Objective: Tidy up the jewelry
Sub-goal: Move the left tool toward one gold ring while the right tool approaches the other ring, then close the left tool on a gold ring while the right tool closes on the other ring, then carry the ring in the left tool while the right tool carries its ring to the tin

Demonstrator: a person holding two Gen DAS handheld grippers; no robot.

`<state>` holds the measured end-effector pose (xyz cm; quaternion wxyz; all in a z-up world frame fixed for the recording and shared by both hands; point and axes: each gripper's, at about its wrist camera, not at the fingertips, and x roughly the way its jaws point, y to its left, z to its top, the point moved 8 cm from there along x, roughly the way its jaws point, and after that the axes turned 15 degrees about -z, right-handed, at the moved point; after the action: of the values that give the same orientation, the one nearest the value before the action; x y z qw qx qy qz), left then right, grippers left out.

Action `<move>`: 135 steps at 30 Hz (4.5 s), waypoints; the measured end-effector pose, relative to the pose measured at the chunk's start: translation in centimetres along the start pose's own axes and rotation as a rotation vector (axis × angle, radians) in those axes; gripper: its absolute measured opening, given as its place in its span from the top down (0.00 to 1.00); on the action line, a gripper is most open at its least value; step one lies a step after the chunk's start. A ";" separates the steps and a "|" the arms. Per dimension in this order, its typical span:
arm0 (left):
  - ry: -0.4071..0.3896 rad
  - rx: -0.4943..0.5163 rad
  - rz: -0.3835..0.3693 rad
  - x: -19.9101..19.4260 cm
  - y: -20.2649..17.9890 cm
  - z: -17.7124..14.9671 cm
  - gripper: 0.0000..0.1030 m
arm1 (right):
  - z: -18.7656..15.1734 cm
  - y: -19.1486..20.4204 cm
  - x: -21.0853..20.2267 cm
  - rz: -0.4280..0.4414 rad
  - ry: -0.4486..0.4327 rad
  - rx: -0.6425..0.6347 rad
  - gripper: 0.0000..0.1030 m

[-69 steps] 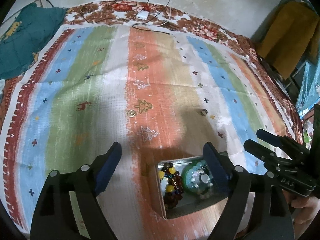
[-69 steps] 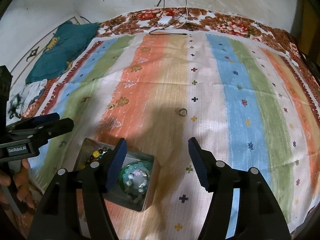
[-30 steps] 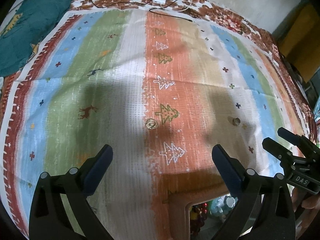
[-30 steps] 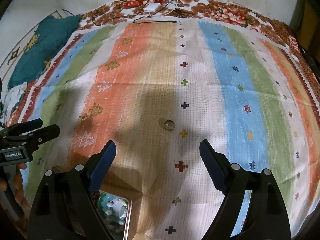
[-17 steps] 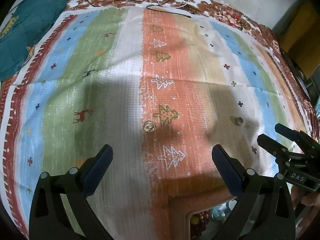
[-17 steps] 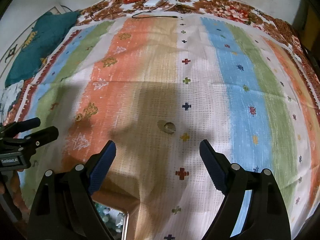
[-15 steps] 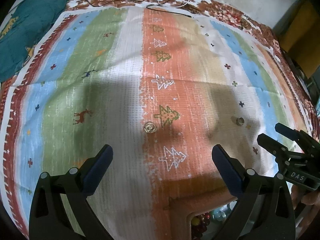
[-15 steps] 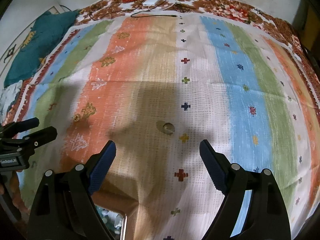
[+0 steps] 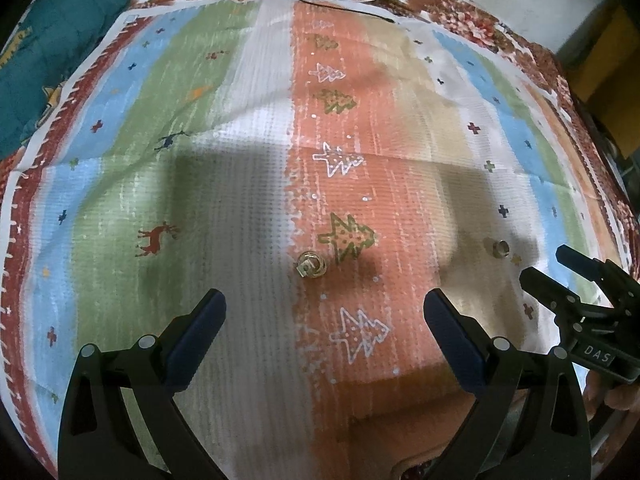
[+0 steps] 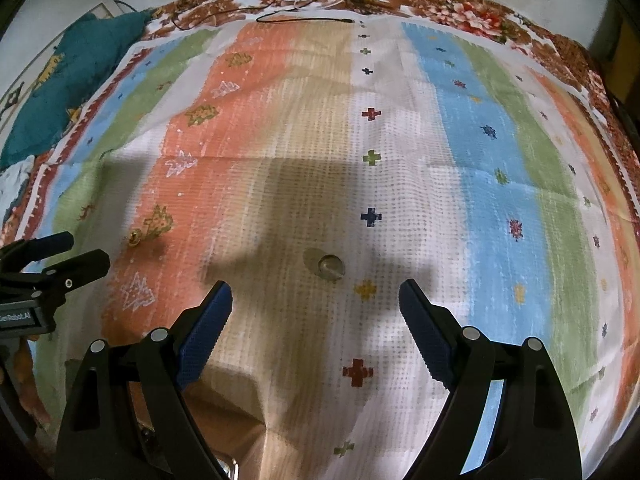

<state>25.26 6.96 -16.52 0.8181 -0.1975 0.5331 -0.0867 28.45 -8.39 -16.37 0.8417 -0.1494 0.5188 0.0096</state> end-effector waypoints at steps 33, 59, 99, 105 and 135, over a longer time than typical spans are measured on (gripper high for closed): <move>0.083 0.031 -0.022 4.5 1.0 1.1 0.48 | 1.2 0.5 5.2 0.009 0.069 0.000 0.34; 0.094 0.088 0.024 4.8 0.9 0.9 0.83 | 0.8 0.5 5.3 0.003 0.079 -0.025 0.81; -0.062 0.141 -0.108 -3.5 -6.0 -0.9 0.83 | -0.7 2.1 -5.7 0.048 -0.107 -0.072 0.81; -0.089 0.150 -0.128 -5.0 -6.7 -1.8 0.83 | -1.3 2.0 -7.5 0.077 -0.135 -0.056 0.81; -0.161 0.219 -0.188 -9.6 -9.9 -7.1 0.83 | -6.5 3.2 -13.0 0.199 -0.201 -0.090 0.81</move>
<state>15.47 -0.26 -6.90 0.8630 -0.1624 0.4324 -0.2045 16.22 -5.22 -8.46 0.8768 -0.1331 0.4431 0.1310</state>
